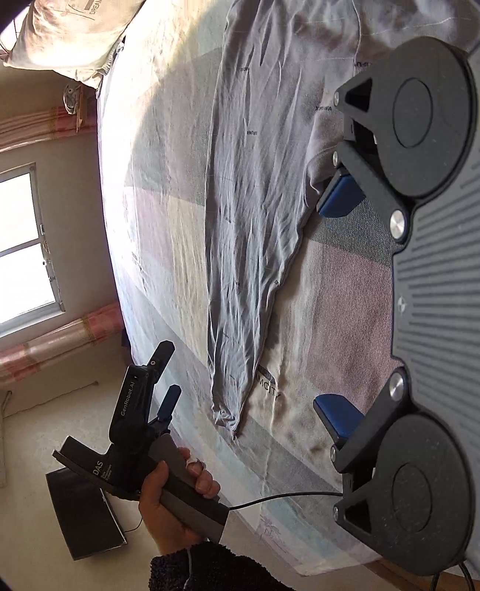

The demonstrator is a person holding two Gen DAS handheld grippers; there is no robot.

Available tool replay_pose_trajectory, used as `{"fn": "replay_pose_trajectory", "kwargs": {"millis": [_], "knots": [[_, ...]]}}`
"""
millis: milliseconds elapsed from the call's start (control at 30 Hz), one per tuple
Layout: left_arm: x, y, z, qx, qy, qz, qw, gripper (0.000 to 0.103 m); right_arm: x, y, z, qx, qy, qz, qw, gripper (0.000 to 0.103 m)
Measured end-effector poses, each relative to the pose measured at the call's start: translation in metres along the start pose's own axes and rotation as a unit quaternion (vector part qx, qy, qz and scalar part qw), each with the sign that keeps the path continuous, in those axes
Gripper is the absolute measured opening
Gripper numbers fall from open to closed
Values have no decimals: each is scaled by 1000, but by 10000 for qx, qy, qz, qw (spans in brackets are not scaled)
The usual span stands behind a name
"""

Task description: Fold clothes

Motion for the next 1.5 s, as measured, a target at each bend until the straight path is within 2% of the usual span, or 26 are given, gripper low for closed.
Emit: {"fn": "replay_pose_trajectory", "kwargs": {"millis": [67, 167, 267, 367, 467, 533, 633, 700, 733, 867, 967, 1100, 1333, 1500], "knots": [[0, 7, -35, -216, -168, 93, 9996, 99, 15, -3, -10, 241, -368, -34, 9990, 103], [-15, 16, -93, -428, -595, 235, 9970, 99, 33, -15, -35, 615, -1227, -110, 9905, 103], [-43, 21, -160, -605, -1196, 421, 9901, 99, 48, -28, -75, 404, -1672, -91, 9850, 103], [-78, 31, -222, -779, -1669, 614, 9810, 99, 61, -39, -118, -290, -1714, -2, 9848, 103], [-117, 42, -267, -804, -1991, 780, 9736, 99, 72, -47, -157, -987, -1702, 70, 9804, 103], [-150, 47, -291, -717, -2104, 862, 9712, 99, 81, -47, -171, -1264, -1616, -49, 9787, 103], [-190, 50, -306, -534, -2122, 937, 9713, 99, 84, -45, -180, -1402, -1704, -132, 9753, 103], [-204, 52, -309, -446, -2077, 827, 9737, 99, 82, -42, -180, -1354, -1728, -122, 9755, 103], [-210, 54, -310, -406, -2051, 765, 9749, 103, 81, -41, -178, -1301, -1715, -112, 9765, 103], [-228, 61, -313, -210, -1905, 599, 9796, 102, 77, -37, -169, -949, -1741, -36, 9801, 103], [-223, 65, -315, -145, -1770, 669, 9818, 102, 78, -34, -163, -804, -1830, -11, 9798, 103], [-193, 60, -309, -374, -1481, 708, 9857, 102, 82, -30, -162, -951, -1685, -1, 9811, 103], [-82, 23, -261, -725, -1048, 706, 9893, 102, 90, -20, -150, -955, -1470, -19, 9845, 103], [7, -33, -203, -443, -823, 586, 9939, 102, 95, -16, -144, -1003, -1336, 63, 9859, 103]]}}
Point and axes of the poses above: each gripper's, at about its wrist camera, not at the fingertips, and x roughly against the way its jaws point, z to its left, y to its top, the point moved 1 cm from there along -x, roughly the way its jaws point, and after that the axes turned 2 degrees about -y, right-handed, at the moved point
